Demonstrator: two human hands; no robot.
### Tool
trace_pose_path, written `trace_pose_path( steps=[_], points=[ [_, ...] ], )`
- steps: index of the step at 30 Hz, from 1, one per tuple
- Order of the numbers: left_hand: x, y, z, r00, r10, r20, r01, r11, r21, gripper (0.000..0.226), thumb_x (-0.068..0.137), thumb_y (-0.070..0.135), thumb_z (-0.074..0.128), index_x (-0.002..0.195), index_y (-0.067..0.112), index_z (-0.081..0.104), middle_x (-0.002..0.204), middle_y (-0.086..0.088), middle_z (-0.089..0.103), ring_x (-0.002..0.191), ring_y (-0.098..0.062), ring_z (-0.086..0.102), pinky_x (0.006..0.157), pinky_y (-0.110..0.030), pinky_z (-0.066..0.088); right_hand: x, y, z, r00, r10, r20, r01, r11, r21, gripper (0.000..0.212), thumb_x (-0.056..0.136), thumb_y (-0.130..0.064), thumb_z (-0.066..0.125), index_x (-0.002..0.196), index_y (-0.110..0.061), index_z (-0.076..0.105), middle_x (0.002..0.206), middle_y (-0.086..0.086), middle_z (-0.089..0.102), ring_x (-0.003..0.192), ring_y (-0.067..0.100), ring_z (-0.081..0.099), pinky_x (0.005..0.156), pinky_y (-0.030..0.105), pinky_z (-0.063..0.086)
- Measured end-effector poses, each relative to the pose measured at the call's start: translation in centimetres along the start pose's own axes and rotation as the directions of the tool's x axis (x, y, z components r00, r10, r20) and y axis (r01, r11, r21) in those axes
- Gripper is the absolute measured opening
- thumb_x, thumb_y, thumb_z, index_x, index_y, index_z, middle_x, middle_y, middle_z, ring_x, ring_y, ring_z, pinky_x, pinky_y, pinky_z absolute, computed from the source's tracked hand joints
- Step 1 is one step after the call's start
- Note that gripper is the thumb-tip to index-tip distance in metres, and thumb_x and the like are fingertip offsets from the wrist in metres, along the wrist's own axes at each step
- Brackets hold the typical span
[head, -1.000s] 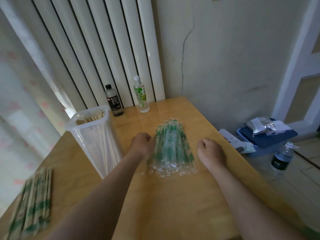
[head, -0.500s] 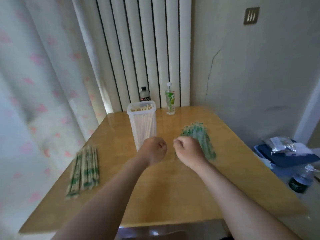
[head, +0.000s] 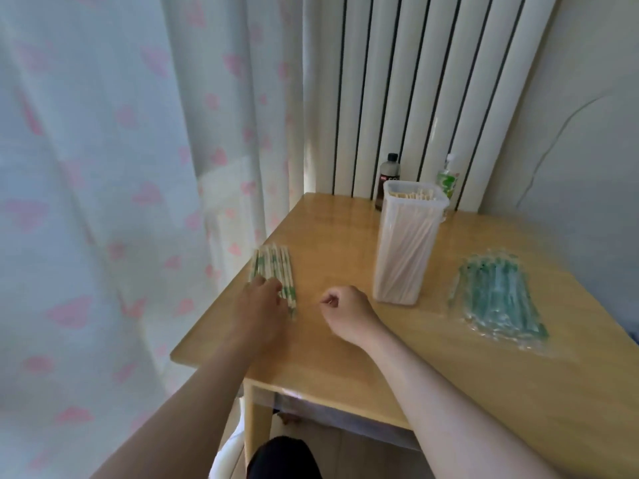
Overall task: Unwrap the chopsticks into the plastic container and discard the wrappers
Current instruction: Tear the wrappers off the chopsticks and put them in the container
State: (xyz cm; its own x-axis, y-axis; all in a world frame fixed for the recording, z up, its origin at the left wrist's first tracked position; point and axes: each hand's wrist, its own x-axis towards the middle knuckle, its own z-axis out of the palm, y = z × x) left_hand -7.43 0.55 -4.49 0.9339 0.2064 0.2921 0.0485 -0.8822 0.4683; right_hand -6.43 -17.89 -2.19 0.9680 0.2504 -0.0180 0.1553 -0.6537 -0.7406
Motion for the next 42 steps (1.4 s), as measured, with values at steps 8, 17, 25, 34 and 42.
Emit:
trace_pose_path(
  steps=[8,17,25,34,42],
  points=[
    [-0.2,-3.3,1.4,0.998,0.001,-0.066,-0.005,0.998,-0.059,0.038,0.092,0.032,0.055,0.123,0.012,0.065,0.124,-0.008,0.061,0.108,-0.029,0.058,0.091,-0.039,0.047,3.4,-2.2,4.6,0.999,0.050,-0.015,-0.049,0.996,0.068,0.016,0.096,-0.024,0.056,0.086,-0.019,0.068,0.080,0.002,0.067,0.067,0.022,0.067,0.051,0.025,0.047],
    [0.2,-4.6,2.1,0.999,0.027,-0.030,-0.032,0.988,-0.151,0.022,0.091,0.020,0.057,0.104,0.018,0.074,0.117,0.000,0.064,0.106,-0.021,0.056,0.092,-0.038,0.049,4.6,-1.0,6.3,1.000,0.018,0.014,-0.020,0.994,0.110,0.018,0.082,-0.037,0.077,0.079,-0.020,0.070,0.073,-0.004,0.064,0.068,0.013,0.059,0.066,0.031,0.048],
    [0.0,-4.9,1.7,0.998,0.070,0.001,-0.068,0.970,-0.232,0.025,0.086,0.009,0.057,0.102,0.018,0.074,0.108,0.004,0.067,0.101,-0.018,0.057,0.087,-0.037,0.051,4.5,-1.6,6.5,0.998,0.008,0.061,-0.003,0.996,-0.089,0.024,0.074,-0.047,0.075,0.084,-0.026,0.067,0.072,-0.011,0.063,0.067,0.011,0.057,0.060,0.029,0.041],
    [-0.2,-5.0,1.8,0.995,0.067,-0.075,-0.083,0.965,-0.249,0.026,0.091,0.010,0.055,0.113,0.015,0.068,0.112,0.001,0.065,0.102,-0.018,0.058,0.087,-0.035,0.049,3.7,-1.2,5.5,0.999,0.044,0.016,-0.047,0.954,0.296,0.024,0.091,-0.016,0.059,0.068,-0.015,0.052,0.058,0.003,0.042,0.051,0.018,0.037,0.049,0.027,0.028],
    [-0.5,-4.2,1.4,0.998,-0.007,-0.065,-0.004,0.985,-0.173,0.039,0.090,0.024,0.056,0.127,0.017,0.062,0.129,-0.002,0.063,0.115,-0.024,0.057,0.101,-0.048,0.045,3.0,-1.0,3.8,0.986,0.166,0.009,-0.111,0.620,0.777,0.023,0.092,0.005,0.046,0.075,-0.005,0.059,0.092,0.017,0.069,0.079,0.029,0.072,0.041,0.029,0.047]
  ],
)
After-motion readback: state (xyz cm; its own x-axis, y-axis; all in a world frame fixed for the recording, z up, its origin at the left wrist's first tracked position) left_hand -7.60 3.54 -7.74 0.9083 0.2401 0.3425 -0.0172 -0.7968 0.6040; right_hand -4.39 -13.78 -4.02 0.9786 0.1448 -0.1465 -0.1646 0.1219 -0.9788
